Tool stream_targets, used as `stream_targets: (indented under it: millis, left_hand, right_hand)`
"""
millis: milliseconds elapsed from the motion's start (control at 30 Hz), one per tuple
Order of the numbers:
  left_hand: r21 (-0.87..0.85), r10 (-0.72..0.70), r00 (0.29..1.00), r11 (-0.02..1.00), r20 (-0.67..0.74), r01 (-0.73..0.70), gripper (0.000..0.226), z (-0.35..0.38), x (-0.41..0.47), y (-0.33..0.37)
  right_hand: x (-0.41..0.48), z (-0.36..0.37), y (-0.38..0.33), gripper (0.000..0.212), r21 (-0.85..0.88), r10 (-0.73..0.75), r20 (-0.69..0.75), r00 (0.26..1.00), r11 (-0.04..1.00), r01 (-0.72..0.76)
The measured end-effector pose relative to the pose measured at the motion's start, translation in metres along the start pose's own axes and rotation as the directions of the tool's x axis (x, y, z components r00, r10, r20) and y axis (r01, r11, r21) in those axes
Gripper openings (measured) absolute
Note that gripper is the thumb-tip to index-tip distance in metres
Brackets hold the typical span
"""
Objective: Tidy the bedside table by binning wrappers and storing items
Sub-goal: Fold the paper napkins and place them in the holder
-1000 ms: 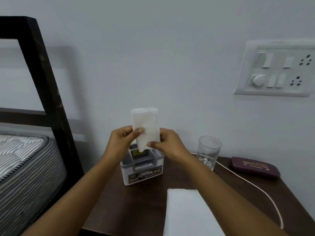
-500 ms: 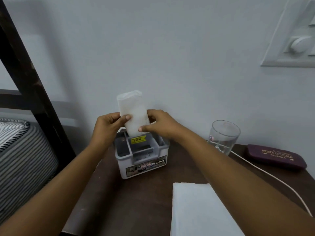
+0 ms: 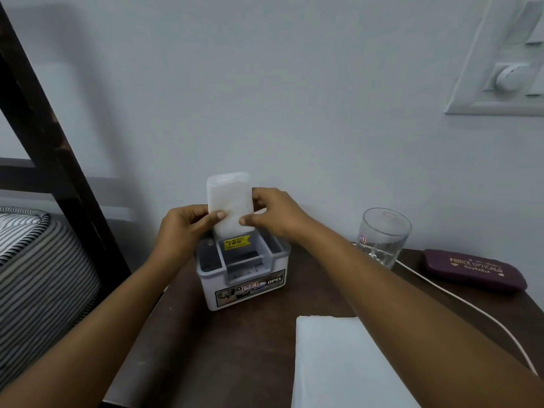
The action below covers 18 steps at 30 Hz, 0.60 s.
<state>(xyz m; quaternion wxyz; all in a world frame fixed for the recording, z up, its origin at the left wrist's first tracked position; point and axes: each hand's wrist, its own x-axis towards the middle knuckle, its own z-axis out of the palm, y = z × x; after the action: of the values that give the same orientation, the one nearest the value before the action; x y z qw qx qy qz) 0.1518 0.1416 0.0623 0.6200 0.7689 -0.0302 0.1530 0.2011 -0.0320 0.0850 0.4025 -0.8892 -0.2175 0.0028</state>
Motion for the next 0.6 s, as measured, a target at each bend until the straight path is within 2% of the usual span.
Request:
stream_targets:
  millis: [133,200,267,333,400,533,600]
  left_hand:
    - [0.009,-0.009,1.000,1.000,-0.009,0.009,0.017,0.0005,-0.0018,0.0003]
    - [0.001,0.001,1.000,1.000,-0.019,-0.001,0.018,0.0006,-0.0018,0.0035]
    - [0.008,-0.006,0.999,1.000,-0.040,0.006,0.016,0.0012,-0.0008,0.0061]
    - [0.058,-0.047,0.998,0.997,-0.033,0.049,0.012,0.0003,0.0019,0.0045]
    - [0.097,-0.094,0.996,0.991,-0.012,0.094,0.010,-0.0013,0.0020,0.0027]
    - [0.066,-0.078,0.997,0.995,-0.029,0.079,0.008,-0.0034,-0.0032,0.0004]
    - [0.111,-0.083,0.996,0.990,-0.046,0.087,0.005,-0.0039,-0.0032,-0.0006]
  right_hand:
    - [-0.0032,0.0024,0.0007,0.045,-0.023,-0.008,0.055,0.998,1.000,0.009]
    - [-0.0046,0.0031,0.0000,0.039,0.015,-0.028,-0.007,1.000,1.000,0.028]
    - [-0.0035,0.0018,-0.0005,0.030,-0.018,-0.018,-0.038,0.999,1.000,0.017]
    - [-0.0026,0.0024,0.0000,0.027,-0.079,-0.007,-0.010,1.000,0.997,0.006]
    - [-0.0020,0.0045,0.0011,0.027,-0.061,-0.027,-0.011,1.000,0.998,0.026]
    - [0.0010,0.0063,0.0061,0.025,-0.026,-0.033,-0.048,0.998,0.999,0.032]
    - [0.0013,0.0093,0.0088,0.021,-0.039,-0.025,-0.029,0.999,0.999,0.024]
